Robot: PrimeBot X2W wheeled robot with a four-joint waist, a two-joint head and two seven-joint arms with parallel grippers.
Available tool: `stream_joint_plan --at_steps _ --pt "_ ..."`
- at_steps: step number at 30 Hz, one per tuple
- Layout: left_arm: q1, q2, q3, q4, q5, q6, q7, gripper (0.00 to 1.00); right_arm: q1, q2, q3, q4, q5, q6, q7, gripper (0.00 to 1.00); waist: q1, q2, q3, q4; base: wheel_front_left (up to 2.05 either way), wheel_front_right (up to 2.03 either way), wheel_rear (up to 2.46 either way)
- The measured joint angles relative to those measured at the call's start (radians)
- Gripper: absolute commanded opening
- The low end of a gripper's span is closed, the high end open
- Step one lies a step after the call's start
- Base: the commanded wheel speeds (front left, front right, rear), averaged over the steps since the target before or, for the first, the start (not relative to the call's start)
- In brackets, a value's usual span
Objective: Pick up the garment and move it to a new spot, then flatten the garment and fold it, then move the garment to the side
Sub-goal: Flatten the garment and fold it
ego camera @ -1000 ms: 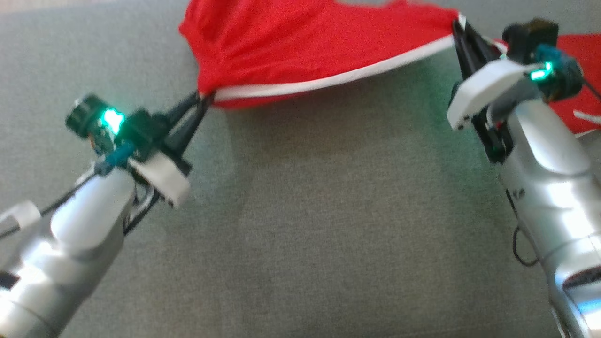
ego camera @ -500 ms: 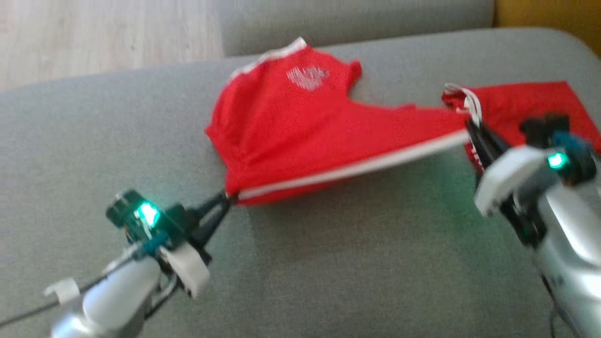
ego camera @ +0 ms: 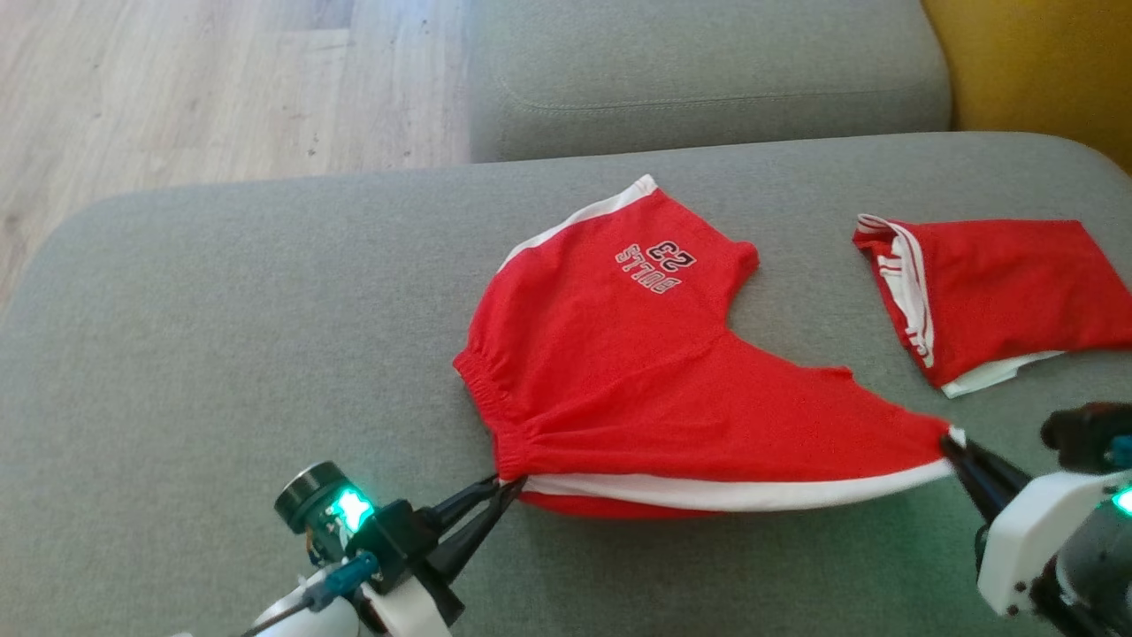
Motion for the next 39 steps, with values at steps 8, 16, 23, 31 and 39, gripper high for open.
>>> stream_joint_plan --at_steps 8,16,23,31,39 --pt "-0.018 0.001 0.005 -0.042 -0.002 0.017 0.019 0.00 -0.048 0.056 -0.064 -0.111 -0.073 0.000 0.060 0.00 0.0003 0.0000 0.030 0.026 0.00 0.00 0.00" --pt "-0.119 -0.010 0.043 -0.042 -0.025 0.016 0.022 0.00 -0.325 0.062 -0.060 -0.068 -0.149 0.000 0.072 0.00 0.0004 -0.0001 0.119 0.065 0.00 0.00 0.00" --pt "-0.243 -0.057 0.055 0.018 -0.021 -0.005 0.014 0.00 -0.580 0.057 0.026 0.122 -0.235 0.000 0.088 0.00 0.0006 -0.0001 0.212 0.113 0.00 0.00 0.00" --pt "-0.357 -0.122 0.049 0.144 -0.003 -0.029 0.016 0.00 -0.811 0.052 0.145 0.366 -0.287 0.000 0.097 0.00 0.0005 -0.0001 0.295 0.177 0.00 0.00 0.00" --pt "-0.418 -0.185 0.048 0.241 -0.015 -0.045 -0.012 0.00 -0.965 0.049 0.188 0.563 -0.296 0.000 0.069 0.00 0.0004 -0.0001 0.356 0.224 0.00 0.00 0.00"
